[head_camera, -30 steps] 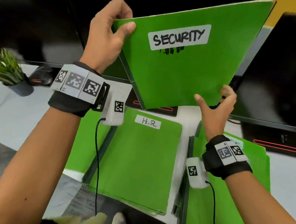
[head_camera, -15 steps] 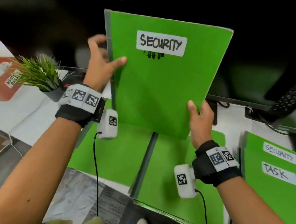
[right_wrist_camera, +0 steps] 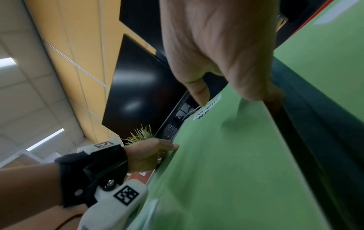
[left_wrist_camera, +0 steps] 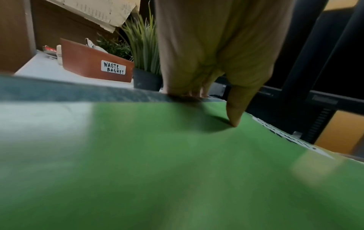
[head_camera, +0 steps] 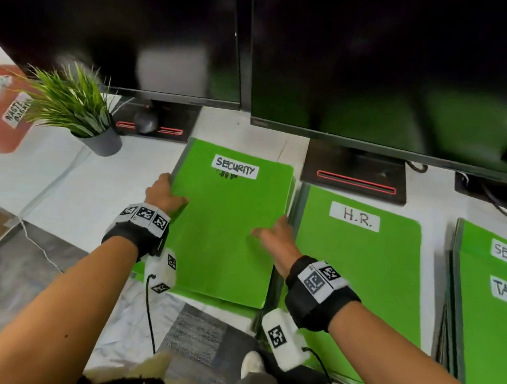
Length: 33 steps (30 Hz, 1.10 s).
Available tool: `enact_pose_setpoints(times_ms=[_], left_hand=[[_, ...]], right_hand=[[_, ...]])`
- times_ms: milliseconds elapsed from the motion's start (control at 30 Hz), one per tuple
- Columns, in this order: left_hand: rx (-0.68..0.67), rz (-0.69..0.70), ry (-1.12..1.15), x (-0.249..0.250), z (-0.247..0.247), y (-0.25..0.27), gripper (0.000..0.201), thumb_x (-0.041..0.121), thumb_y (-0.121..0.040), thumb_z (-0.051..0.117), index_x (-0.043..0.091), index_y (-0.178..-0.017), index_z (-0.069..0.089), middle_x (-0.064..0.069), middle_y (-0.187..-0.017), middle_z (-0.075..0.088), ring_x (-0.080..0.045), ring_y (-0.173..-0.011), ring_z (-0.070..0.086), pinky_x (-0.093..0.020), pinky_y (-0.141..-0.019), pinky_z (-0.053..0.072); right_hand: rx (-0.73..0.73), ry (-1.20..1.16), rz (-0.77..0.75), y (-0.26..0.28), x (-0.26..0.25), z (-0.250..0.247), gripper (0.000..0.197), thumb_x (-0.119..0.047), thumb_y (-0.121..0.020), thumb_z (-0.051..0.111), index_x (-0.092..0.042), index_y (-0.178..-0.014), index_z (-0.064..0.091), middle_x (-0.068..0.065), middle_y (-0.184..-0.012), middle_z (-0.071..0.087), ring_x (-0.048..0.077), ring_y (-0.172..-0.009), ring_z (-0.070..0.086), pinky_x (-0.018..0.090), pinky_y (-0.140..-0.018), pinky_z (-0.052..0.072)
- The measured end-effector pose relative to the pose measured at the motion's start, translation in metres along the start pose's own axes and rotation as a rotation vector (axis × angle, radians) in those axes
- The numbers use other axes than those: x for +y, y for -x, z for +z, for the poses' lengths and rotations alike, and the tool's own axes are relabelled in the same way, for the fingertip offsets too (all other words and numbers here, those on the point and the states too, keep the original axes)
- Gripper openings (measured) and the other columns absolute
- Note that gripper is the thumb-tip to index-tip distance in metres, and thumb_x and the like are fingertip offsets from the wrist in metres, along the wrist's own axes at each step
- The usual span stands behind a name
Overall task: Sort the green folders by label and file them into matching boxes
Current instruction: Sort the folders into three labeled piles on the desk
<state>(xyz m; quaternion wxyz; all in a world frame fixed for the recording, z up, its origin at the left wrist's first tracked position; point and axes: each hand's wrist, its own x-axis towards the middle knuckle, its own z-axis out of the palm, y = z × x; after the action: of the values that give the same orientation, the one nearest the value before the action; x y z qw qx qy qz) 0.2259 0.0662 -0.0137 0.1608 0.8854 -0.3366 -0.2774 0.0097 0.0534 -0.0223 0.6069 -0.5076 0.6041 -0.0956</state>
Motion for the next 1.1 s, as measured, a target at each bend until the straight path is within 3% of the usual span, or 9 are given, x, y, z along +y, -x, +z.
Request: enact_pose_setpoints(times_ms=[233, 367, 500, 600, 700, 767, 900, 1033, 1100], left_hand=[[-0.146, -0.063, -0.045, -0.013, 0.022, -0.010, 0.080, 0.015, -0.071, 0.077, 0.005, -0.137, 0.032, -0.017, -0.136, 0.045, -0.036, -0.126, 0.044, -0.046, -0.105, 0.040], [-0.088, -0.113, -0.249, 0.001, 0.030, 0.004, 0.087, 0.028, -0.083, 0.066, 0.008, -0.147, 0.011, -0.016, -0.154, 0.014, -0.036, -0.142, 0.013, -0.047, -0.116, 0.021], [-0.143, 0.014, -0.369, 0.037, 0.040, 0.024, 0.086, 0.035, -0.088, 0.057, 0.014, -0.150, 0.001, -0.013, -0.158, -0.003, -0.032, -0.146, -0.006, -0.054, -0.117, 0.009], [-0.184, 0.184, -0.285, 0.079, 0.054, 0.041, 0.081, 0.032, -0.088, 0.059, 0.012, -0.149, 0.009, -0.014, -0.157, 0.009, -0.033, -0.145, 0.007, -0.051, -0.117, 0.015], [-0.219, 0.366, -0.188, 0.128, 0.076, 0.070, 0.065, 0.026, -0.089, 0.058, 0.008, -0.144, 0.028, -0.014, -0.150, 0.030, -0.031, -0.139, 0.028, -0.038, -0.113, 0.027], [-0.260, 0.453, -0.159, 0.160, 0.097, 0.094, 0.053, 0.023, -0.091, 0.057, 0.007, -0.138, 0.039, -0.014, -0.145, 0.039, -0.029, -0.134, 0.035, -0.033, -0.109, 0.030], [-0.385, 0.602, -0.183, 0.216, 0.155, 0.141, 0.042, 0.023, -0.092, 0.054, 0.007, -0.130, 0.048, -0.013, -0.140, 0.045, -0.025, -0.129, 0.042, -0.027, -0.103, 0.033], [-0.475, 0.683, -0.242, 0.263, 0.213, 0.188, 0.042, 0.025, -0.092, 0.053, 0.008, -0.130, 0.048, -0.013, -0.137, 0.047, -0.026, -0.125, 0.046, -0.027, -0.099, 0.036], [-0.510, 0.696, -0.242, 0.282, 0.239, 0.206, 0.046, 0.022, -0.091, 0.055, 0.007, -0.134, 0.045, -0.015, -0.138, 0.044, -0.028, -0.126, 0.044, -0.027, -0.100, 0.035]], right_hand=[[-0.129, 0.166, 0.072, 0.003, -0.006, 0.001, 0.091, -0.026, -0.090, 0.057, -0.001, -0.147, -0.010, 0.015, -0.155, -0.017, 0.030, -0.146, -0.005, 0.039, -0.119, 0.010], [-0.184, 0.021, 0.013, 0.020, -0.010, -0.016, 0.084, -0.023, -0.092, 0.055, -0.007, -0.149, -0.005, 0.009, -0.158, -0.008, 0.026, -0.146, 0.005, 0.038, -0.118, 0.015], [-0.141, -0.093, -0.097, 0.044, -0.013, -0.056, 0.066, -0.017, -0.094, 0.051, -0.011, -0.149, 0.015, 0.006, -0.157, 0.012, 0.021, -0.144, 0.018, 0.036, -0.114, 0.021], [-0.074, -0.113, -0.154, 0.057, -0.006, -0.103, 0.045, -0.014, -0.095, 0.048, -0.010, -0.138, 0.040, 0.007, -0.147, 0.038, 0.020, -0.132, 0.039, 0.036, -0.107, 0.031], [0.007, -0.135, -0.167, 0.065, 0.014, -0.156, 0.030, -0.016, -0.094, 0.049, -0.007, -0.121, 0.057, 0.005, -0.132, 0.055, 0.020, -0.113, 0.055, 0.044, -0.105, 0.036], [0.080, -0.157, -0.151, 0.072, 0.030, -0.193, 0.026, -0.015, -0.094, 0.049, -0.003, -0.114, 0.061, 0.006, -0.123, 0.061, 0.023, -0.105, 0.058, 0.047, -0.102, 0.038], [0.188, -0.159, -0.115, 0.092, 0.066, -0.262, 0.013, -0.014, -0.094, 0.049, -0.011, -0.098, 0.061, 0.002, -0.105, 0.060, 0.021, -0.098, 0.056, 0.035, -0.085, 0.036], [0.276, -0.151, -0.029, 0.104, 0.108, -0.322, 0.020, -0.010, -0.093, 0.048, -0.017, -0.080, 0.061, 0.005, -0.109, 0.061, 0.027, -0.105, 0.056, 0.041, -0.095, 0.040], [0.307, -0.165, 0.024, 0.109, 0.128, -0.344, 0.017, -0.010, -0.091, 0.051, -0.017, -0.079, 0.060, 0.009, -0.113, 0.060, 0.024, -0.103, 0.054, 0.039, -0.090, 0.038]])
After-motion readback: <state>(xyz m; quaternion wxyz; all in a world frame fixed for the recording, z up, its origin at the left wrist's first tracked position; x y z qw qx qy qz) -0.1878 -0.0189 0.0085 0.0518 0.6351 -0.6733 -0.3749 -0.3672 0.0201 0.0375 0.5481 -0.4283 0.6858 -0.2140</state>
